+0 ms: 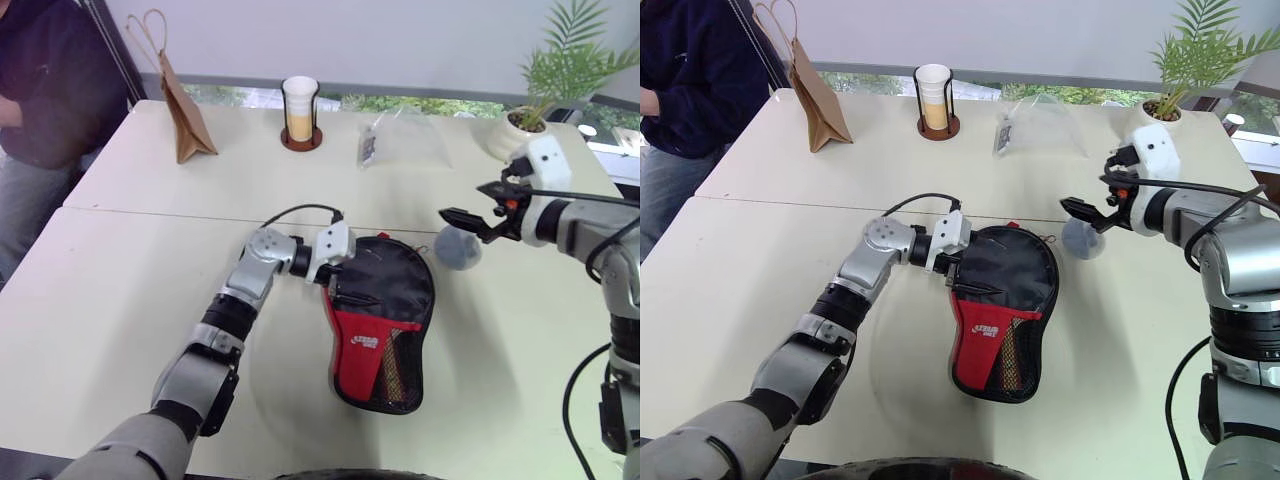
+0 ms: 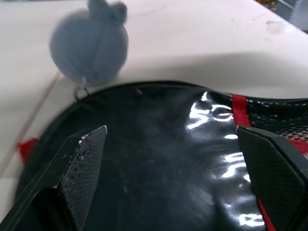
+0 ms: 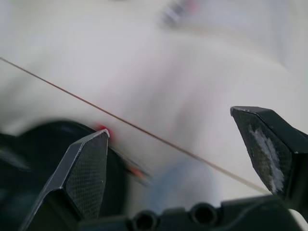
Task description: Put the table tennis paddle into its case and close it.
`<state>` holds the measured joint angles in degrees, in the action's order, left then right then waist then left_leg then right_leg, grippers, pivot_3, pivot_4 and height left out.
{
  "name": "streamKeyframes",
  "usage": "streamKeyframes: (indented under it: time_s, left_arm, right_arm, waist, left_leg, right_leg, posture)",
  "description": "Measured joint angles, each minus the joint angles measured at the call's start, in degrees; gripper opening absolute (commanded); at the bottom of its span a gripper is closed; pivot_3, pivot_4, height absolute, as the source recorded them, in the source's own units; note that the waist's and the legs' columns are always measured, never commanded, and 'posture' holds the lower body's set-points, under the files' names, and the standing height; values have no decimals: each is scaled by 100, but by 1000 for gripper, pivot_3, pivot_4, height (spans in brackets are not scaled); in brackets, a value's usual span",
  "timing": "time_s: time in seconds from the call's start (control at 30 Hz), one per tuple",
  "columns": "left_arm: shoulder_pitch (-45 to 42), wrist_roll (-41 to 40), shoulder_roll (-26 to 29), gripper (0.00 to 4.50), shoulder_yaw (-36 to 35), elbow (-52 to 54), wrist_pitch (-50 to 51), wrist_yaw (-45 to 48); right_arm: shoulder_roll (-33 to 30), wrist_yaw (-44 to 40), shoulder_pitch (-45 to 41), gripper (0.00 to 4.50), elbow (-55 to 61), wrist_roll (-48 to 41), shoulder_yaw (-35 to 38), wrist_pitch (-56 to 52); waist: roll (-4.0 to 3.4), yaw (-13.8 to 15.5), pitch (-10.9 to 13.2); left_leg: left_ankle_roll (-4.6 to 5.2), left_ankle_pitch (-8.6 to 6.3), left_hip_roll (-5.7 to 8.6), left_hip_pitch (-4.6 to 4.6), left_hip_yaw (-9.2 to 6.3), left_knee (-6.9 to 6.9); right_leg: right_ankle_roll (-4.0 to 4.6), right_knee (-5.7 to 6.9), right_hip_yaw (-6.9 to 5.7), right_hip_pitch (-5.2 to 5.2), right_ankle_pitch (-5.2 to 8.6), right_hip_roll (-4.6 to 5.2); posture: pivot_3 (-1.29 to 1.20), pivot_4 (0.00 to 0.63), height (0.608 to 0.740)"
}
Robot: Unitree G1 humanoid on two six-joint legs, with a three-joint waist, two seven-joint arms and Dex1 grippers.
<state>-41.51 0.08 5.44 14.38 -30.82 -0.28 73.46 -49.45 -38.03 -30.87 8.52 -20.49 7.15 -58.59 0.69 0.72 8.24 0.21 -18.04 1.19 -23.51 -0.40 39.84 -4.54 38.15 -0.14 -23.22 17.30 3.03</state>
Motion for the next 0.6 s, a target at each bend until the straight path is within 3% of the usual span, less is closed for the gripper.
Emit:
streamKeyframes:
  time_s: [0.5, 0.6]
  left_arm:
    - [-117, 148, -192, 4455, 405, -832, -581, -770]
    - [-144, 148, -208, 4500, 412, -936, -677, -815]
  right_arm:
    - [129, -450, 267, 4500, -1530, 335, -628, 864]
    - [134, -452, 266, 3730, -1550, 330, -626, 777]
  waist:
    - [-2, 16, -2]
    - [-2, 15, -2]
  left_leg:
    - [-7, 4, -2, 4, 3, 6]
    - [-7, 4, -2, 6, 3, 6]
  right_leg:
    - [0, -3, -1, 10, 0, -2]
    - [0, -3, -1, 12, 0, -1]
  posture:
    - [0, 150, 740]
    - [0, 150, 740]
